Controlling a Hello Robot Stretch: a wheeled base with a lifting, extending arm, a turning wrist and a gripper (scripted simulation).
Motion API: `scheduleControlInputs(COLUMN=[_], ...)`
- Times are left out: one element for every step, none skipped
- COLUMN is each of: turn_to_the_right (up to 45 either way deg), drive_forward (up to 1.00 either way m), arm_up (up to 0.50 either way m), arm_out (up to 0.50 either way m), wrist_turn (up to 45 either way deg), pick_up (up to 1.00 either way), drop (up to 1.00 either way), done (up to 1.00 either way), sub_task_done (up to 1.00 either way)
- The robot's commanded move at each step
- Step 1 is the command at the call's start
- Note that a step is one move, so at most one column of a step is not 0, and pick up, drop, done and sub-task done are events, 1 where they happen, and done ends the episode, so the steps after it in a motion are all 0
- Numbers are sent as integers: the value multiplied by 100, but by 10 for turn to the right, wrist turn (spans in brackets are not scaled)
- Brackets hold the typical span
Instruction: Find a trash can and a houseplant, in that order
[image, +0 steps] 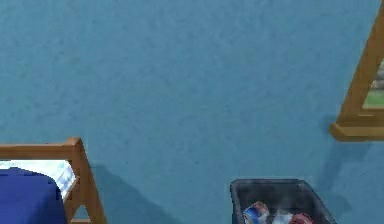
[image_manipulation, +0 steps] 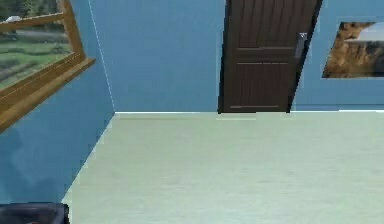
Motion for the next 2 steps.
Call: scheduleControlInputs(turn_to_the_right=[300,0], drive_forward=[0,0], arm_up=[0,0], arm_out=[0,0], wrist_turn=[0,0], pick_up=[0,0], drop=[0,0], done=[0,0], sub_task_done=[0,100])
